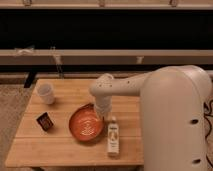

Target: Drag the ceramic bowl in a circle

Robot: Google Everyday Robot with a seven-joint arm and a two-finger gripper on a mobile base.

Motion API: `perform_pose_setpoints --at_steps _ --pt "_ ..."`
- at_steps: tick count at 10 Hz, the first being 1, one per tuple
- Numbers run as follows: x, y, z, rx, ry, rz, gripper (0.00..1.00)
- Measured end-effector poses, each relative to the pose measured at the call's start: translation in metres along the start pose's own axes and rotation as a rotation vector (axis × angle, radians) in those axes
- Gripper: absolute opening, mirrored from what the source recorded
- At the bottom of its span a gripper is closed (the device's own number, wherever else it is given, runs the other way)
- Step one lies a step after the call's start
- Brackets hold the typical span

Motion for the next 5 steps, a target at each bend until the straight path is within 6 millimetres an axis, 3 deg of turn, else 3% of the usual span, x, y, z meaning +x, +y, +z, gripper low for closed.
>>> perform_pose_setpoints --at_steps 2,5 --pt "-0.017 -0.015 -0.008 0.038 -0.003 0.061 0.00" --pt "-0.039 -0.003 -0.016 0.066 -0.006 0.074 0.00"
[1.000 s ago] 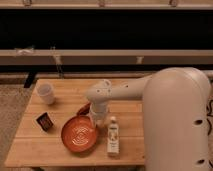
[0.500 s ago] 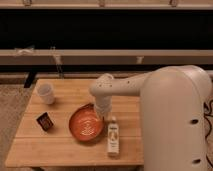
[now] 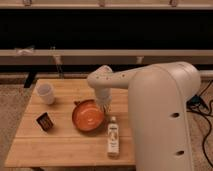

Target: Drag the ceramic bowl in a circle

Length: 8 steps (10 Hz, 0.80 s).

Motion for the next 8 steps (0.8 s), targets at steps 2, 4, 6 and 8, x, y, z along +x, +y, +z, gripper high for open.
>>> perform_pose_setpoints --at_steps 2,4,6,8 --pt "-0.016 0.026 -0.006 0.004 -0.005 -0.024 0.00" --pt "-0.024 0.053 -0.011 0.003 -0.010 -0.075 0.00" --pt "-0.017 0.082 -0.015 -0.005 -0.009 -0.144 0.00" --pt "0.007 0.104 -0.020 -0.021 -0.004 -0.206 0.00"
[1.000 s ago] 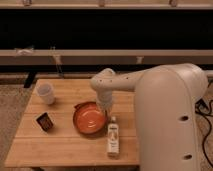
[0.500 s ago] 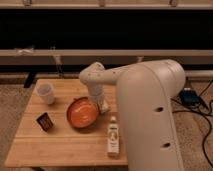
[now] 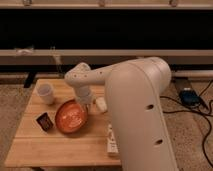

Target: Drag the ceramic bowl in a circle

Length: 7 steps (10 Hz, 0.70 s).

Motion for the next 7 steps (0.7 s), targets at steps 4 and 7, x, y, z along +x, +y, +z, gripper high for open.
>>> perform_pose_setpoints --at_steps 4,7 --pt "0.057 0.031 -0.003 -0.035 0.043 -0.086 0.00" --pt "0.093 0.002 -0.003 -0.037 0.069 -0.055 0.00"
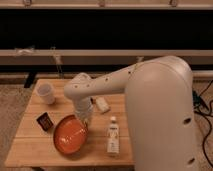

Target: Drag the ceramic bowl in a circle

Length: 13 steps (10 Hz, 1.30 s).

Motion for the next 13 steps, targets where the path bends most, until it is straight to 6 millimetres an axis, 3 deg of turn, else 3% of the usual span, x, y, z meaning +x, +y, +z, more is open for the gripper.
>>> perform_pose_setpoints --at_steps 3,7,8,11,13 --pt "0.018 -0.059 0.007 0.011 0.021 0.121 0.00" --pt "-0.009 -0.122 0.010 0.040 0.023 0.240 0.00" --pt "-0.016 -0.129 0.011 0.044 0.022 0.254 0.00" --pt "-0.047 -0.112 0.007 0.039 0.000 0.244 0.00" --pt "-0.073 -0.084 0.000 0.047 -0.018 0.198 0.07"
